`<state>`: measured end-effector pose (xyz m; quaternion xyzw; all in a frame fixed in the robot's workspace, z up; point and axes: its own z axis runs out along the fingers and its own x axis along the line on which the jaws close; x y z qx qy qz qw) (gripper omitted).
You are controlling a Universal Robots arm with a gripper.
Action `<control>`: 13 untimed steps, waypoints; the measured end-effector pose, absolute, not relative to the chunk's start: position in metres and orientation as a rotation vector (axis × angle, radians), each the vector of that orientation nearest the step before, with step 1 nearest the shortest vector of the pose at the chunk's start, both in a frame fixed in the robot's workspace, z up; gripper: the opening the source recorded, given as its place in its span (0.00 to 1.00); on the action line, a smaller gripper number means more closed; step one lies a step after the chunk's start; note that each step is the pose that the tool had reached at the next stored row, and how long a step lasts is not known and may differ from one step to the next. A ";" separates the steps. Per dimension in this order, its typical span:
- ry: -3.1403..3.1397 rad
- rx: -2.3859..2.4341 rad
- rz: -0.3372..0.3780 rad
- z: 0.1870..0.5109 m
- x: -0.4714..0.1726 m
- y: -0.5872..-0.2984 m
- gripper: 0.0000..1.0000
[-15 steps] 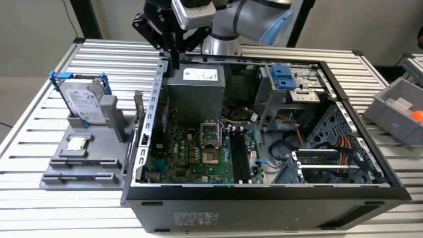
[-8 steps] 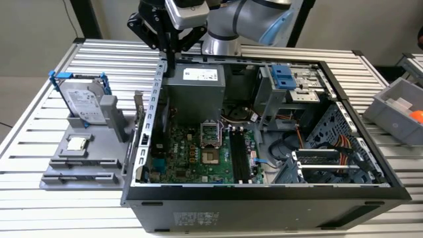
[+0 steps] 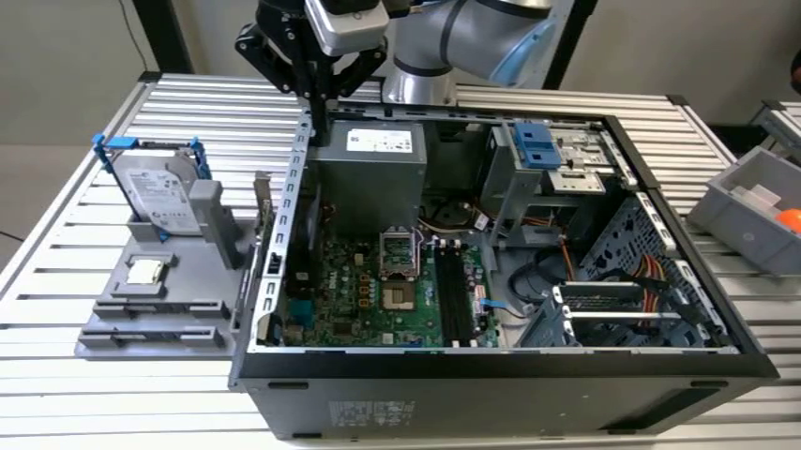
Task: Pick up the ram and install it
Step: 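Reach for the ram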
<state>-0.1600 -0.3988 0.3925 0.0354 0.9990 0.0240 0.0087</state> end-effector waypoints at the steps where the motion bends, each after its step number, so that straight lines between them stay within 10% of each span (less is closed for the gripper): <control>1: 3.121 0.111 0.075 0.393 -0.160 -0.399 0.00; 13: 3.121 0.110 0.075 0.394 -0.162 -0.399 0.00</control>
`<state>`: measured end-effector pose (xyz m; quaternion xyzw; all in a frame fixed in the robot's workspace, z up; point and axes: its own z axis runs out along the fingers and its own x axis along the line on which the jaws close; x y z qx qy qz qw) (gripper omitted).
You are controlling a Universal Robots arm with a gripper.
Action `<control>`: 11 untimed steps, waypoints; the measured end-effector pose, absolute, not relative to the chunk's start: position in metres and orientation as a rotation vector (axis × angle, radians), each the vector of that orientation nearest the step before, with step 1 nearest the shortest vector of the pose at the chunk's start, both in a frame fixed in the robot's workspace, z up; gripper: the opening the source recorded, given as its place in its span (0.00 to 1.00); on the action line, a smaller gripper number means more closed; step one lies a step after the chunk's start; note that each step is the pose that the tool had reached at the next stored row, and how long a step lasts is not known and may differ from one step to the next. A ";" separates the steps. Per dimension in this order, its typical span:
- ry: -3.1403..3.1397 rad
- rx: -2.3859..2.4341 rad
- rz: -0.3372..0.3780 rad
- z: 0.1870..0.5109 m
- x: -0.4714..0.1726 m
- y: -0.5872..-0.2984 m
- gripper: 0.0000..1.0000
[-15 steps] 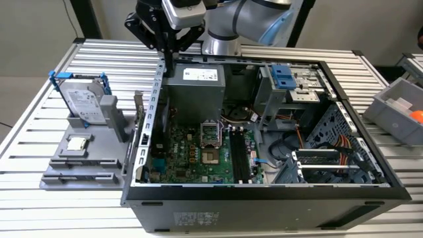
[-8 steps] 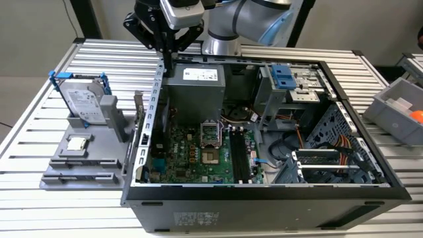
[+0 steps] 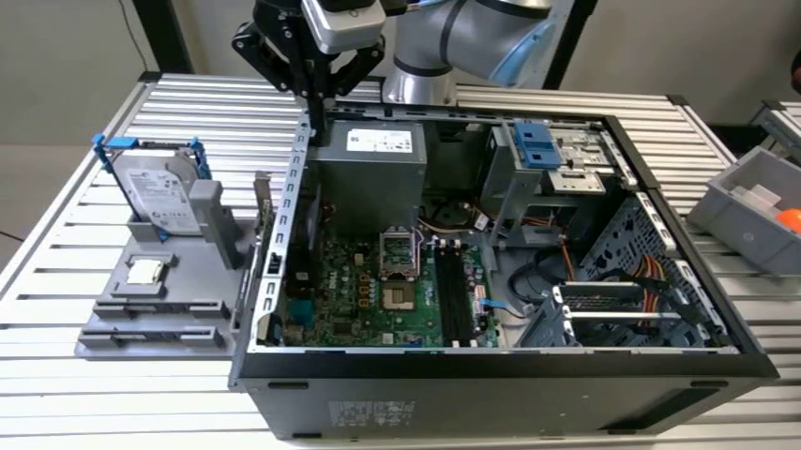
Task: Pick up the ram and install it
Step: 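Reach for the ram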
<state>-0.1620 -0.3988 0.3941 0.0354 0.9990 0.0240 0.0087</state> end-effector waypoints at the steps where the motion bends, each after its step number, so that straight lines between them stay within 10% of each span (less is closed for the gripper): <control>1: 3.121 0.110 0.075 0.395 -0.162 -0.399 0.00; 11: 3.121 0.111 0.075 0.395 -0.167 -0.399 0.00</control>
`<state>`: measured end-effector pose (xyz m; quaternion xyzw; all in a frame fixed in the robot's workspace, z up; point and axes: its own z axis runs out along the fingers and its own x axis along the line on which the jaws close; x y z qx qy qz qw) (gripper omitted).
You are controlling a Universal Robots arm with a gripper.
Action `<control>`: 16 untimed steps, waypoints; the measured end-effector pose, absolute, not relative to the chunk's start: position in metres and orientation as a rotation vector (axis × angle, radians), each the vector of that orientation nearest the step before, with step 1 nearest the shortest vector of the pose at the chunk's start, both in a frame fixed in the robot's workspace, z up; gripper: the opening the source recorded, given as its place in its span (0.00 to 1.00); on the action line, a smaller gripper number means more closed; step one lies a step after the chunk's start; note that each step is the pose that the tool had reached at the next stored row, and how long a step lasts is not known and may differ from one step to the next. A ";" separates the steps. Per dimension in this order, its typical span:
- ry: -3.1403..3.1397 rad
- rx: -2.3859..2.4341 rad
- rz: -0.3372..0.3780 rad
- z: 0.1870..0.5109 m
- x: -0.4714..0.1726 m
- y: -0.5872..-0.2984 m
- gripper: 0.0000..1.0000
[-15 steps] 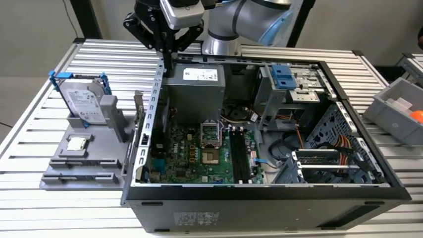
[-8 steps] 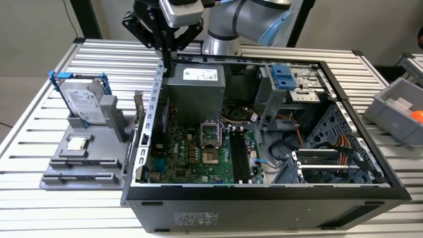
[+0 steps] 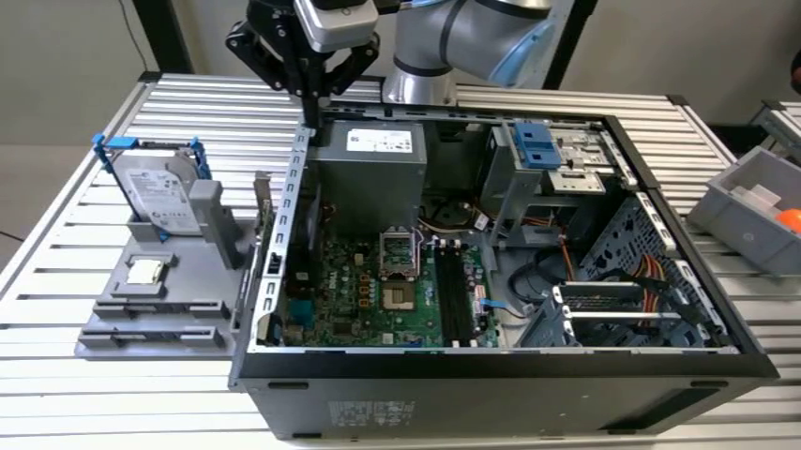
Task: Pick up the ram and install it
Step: 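Reach for the ram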
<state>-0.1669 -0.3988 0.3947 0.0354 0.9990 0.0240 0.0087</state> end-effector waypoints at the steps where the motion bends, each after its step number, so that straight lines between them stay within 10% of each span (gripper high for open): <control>1: 3.121 0.111 0.075 0.395 -0.168 -0.399 0.00; 16: 3.121 0.111 0.075 0.395 -0.179 -0.399 0.00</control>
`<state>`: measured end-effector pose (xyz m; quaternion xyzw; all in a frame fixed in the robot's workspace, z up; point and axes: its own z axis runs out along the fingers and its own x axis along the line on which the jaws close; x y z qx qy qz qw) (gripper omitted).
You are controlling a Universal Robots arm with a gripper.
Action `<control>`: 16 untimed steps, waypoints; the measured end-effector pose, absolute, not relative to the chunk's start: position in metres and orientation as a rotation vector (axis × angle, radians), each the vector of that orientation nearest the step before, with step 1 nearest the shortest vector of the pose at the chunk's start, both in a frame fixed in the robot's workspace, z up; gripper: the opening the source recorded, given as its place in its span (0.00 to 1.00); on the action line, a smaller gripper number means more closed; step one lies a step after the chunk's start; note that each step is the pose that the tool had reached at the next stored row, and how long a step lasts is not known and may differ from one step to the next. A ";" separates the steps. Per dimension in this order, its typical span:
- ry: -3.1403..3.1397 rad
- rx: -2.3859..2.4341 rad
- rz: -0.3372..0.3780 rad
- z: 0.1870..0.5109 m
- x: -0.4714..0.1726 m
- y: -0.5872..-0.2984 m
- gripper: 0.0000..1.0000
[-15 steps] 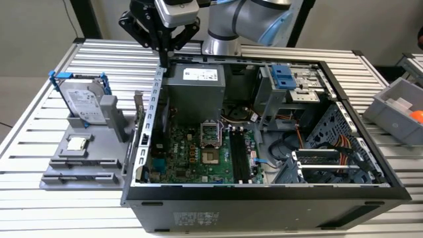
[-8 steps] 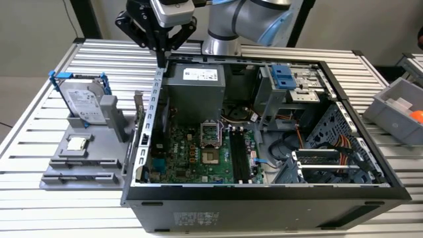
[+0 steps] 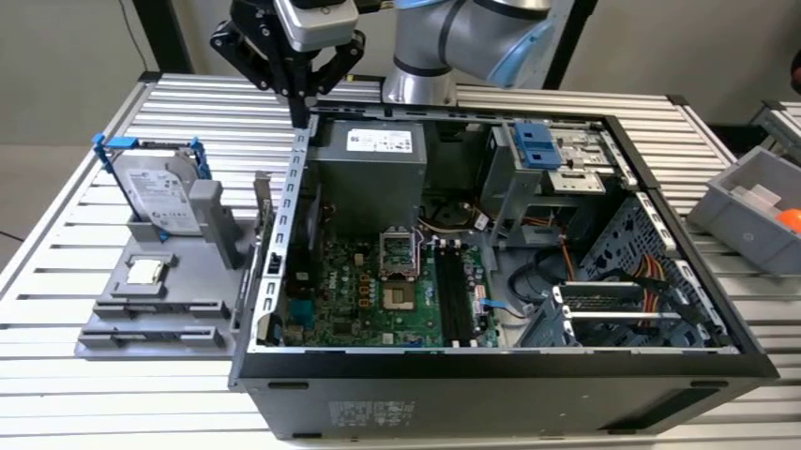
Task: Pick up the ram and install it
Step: 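Reach for the ram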
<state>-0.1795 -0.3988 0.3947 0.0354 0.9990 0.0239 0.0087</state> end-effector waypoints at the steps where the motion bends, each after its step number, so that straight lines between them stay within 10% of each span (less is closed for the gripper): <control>1: 3.121 0.111 0.075 0.395 -0.181 -0.399 0.00; 16: 3.121 0.111 0.075 0.395 -0.191 -0.399 0.00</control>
